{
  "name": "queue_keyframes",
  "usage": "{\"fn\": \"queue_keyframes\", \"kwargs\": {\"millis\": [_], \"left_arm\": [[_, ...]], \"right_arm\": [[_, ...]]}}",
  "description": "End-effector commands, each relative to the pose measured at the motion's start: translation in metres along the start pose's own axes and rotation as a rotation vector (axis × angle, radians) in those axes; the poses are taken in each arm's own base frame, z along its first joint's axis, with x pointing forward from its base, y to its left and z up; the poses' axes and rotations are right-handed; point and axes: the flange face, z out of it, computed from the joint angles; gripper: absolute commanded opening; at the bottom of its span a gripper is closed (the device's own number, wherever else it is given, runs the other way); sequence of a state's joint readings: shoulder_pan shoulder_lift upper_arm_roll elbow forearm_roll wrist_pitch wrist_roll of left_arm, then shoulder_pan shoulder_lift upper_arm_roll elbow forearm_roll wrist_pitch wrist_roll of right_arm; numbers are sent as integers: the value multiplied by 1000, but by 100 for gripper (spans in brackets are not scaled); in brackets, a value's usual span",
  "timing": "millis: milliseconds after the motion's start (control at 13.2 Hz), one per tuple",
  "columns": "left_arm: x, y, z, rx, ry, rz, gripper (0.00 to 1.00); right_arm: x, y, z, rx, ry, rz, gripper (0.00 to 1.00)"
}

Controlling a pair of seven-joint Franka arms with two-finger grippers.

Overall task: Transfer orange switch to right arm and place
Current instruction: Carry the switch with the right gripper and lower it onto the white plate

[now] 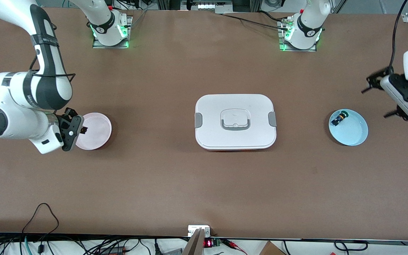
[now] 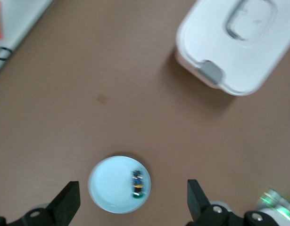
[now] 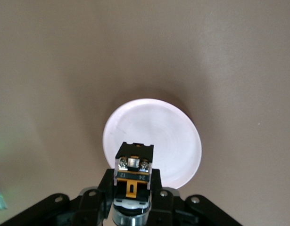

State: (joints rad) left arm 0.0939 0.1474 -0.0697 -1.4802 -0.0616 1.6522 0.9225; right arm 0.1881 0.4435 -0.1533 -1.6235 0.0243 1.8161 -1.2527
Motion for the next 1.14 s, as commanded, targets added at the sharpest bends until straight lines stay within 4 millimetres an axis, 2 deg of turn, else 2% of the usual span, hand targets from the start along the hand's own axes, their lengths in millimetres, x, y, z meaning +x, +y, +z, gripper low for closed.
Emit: {"fn": "queue_keyframes", "kwargs": {"millis": [0, 76, 227, 303, 530, 758, 909, 1061], "left_arm": [[-8, -12, -5, 122, 30, -16, 100], [-11, -13, 3, 128, -1, -13, 100], [-16, -8, -5, 150, -8, -118, 100], [-16, 2, -12, 157, -15, -321, 100], [-16, 18, -10, 129, -33, -723, 100], [-23, 19, -7, 112, -64, -872, 100], [-31, 11, -7, 108, -70, -899, 100], [-27, 13, -4, 101, -81, -914, 100]], "right_arm": [[-6, -7, 35, -53, -31, -120, 15], [-9, -7, 49, -67, -26, -146, 15], [-16, -9, 80, -101, -16, -161, 15], [-18, -11, 97, -129, -10, -164, 15], [-20, -19, 129, -147, -4, -167, 15], [-24, -27, 147, -159, 0, -169, 15], [-25, -28, 151, -156, -2, -186, 15], [-31, -25, 152, -162, -1, -208, 18]]}}
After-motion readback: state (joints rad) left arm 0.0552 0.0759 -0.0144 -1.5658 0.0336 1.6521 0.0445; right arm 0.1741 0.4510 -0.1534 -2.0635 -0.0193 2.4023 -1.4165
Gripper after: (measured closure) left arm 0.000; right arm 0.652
